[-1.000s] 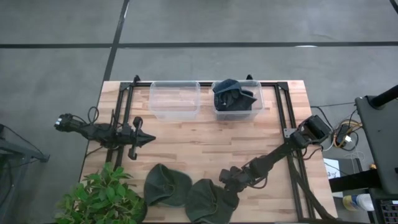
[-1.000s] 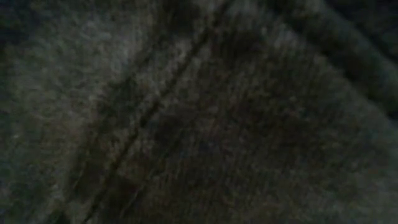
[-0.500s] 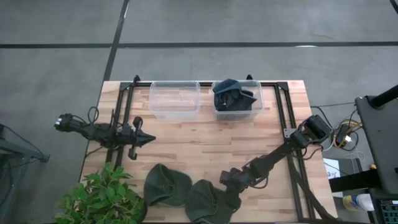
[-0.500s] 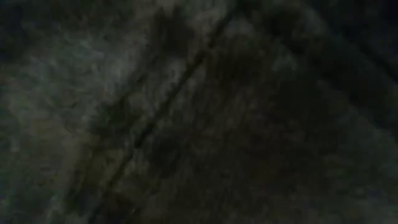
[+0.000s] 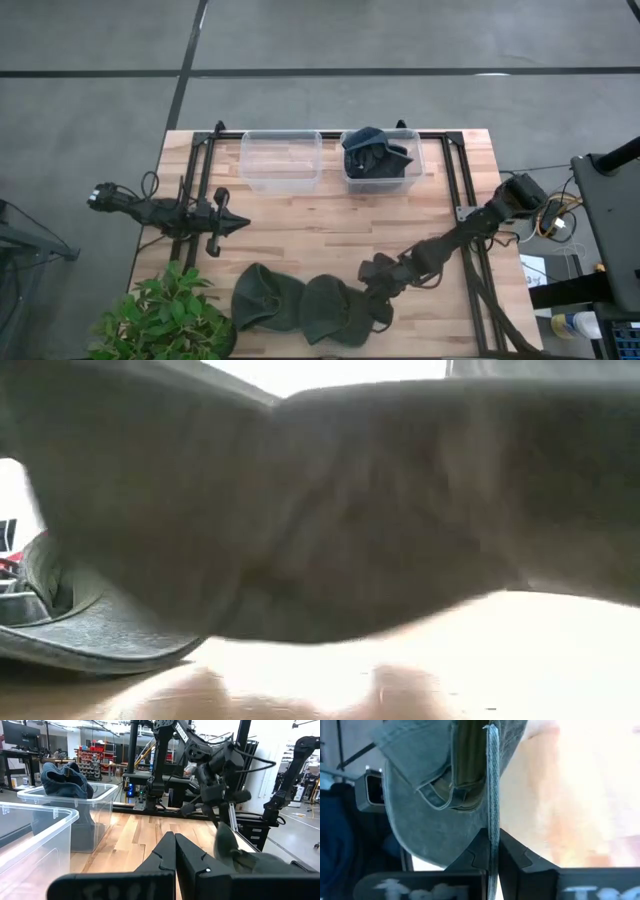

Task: Pick & Place hat
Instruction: Put the right gray cap into the left transparent bin

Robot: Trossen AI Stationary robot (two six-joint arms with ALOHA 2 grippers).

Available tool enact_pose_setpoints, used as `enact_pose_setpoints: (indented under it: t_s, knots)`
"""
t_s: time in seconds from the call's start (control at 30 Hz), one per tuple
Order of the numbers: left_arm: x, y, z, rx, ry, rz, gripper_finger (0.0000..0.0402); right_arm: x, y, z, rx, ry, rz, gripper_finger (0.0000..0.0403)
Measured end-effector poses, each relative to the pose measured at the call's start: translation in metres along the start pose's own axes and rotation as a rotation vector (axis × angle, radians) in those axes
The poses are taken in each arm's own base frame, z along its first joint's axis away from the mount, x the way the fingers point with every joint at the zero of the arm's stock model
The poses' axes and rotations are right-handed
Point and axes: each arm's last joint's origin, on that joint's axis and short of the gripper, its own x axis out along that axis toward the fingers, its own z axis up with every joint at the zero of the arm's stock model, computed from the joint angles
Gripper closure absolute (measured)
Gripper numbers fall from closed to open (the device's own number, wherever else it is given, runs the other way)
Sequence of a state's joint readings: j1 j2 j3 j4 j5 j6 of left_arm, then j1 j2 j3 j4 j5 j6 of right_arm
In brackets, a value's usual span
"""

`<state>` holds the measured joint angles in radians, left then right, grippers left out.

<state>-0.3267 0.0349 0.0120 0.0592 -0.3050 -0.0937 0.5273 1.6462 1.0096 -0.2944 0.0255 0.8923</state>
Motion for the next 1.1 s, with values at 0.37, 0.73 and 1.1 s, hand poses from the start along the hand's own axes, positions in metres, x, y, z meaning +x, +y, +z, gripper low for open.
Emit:
enact_pose_setpoints:
  t_s: [0.37,0.73,1.1]
  knots:
    - [0.000,0.000,0.000,-0.022,-0.006,0.000,0.0401,-0.051,-0.003,0.013,-0.075,-0.128,-0.019,0.0391]
    - [0.000,0.000,0.003,-0.089,-0.036,0.022,0.0401,-0.094,-0.015,0.035,-0.172,-0.327,-0.041,0.0390]
    - [0.000,0.000,0.008,-0.150,-0.084,0.017,0.0401,-0.127,-0.028,0.081,-0.485,-0.544,-0.179,0.0390]
